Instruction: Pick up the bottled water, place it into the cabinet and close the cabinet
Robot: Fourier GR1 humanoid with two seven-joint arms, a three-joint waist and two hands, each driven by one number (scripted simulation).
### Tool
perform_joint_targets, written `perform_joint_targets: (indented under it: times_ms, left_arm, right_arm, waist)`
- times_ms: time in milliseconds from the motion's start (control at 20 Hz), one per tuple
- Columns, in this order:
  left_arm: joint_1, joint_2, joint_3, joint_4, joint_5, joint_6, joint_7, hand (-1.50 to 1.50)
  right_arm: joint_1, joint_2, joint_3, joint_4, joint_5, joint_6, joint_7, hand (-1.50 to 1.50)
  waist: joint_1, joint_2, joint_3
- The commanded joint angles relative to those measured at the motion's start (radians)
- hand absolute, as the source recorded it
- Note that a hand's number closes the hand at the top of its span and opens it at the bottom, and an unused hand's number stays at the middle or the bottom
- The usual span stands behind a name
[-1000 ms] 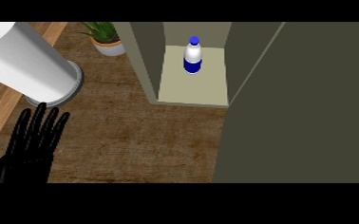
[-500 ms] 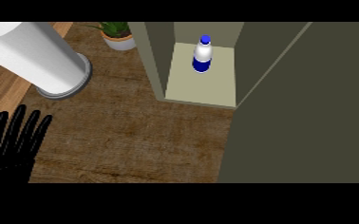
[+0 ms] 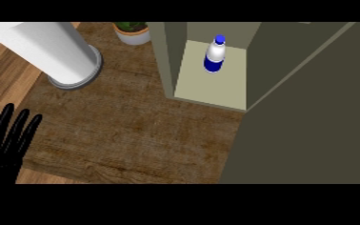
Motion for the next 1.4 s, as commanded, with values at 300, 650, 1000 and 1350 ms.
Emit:
perform_joint_targets:
  times_ms: [300,650,1000,1350]
  left_arm:
    - [-0.02,0.027,0.015,0.016,0.022,-0.049,0.016,-1.5]
    - [-0.019,0.047,0.034,0.024,0.027,-0.061,0.024,-1.5]
    - [-0.02,0.062,0.05,0.032,0.041,-0.083,0.029,-1.5]
    - [-0.027,0.056,0.055,0.052,0.045,-0.101,0.019,-1.5]
  right_arm:
    - [-0.216,-0.052,0.081,-0.042,0.042,0.103,0.109,1.5]
    - [-0.277,-0.045,0.077,-0.012,0.014,0.096,0.149,1.5]
    - [-0.332,-0.04,0.051,-0.018,-0.009,0.092,0.166,1.5]
    - [-0.316,-0.012,0.068,0.029,-0.066,0.087,0.168,1.5]
  waist:
    - [0.064,0.006,-0.011]
    - [0.057,0.003,-0.01]
    - [0.057,0.003,-0.012]
    - [0.064,0.029,-0.014]
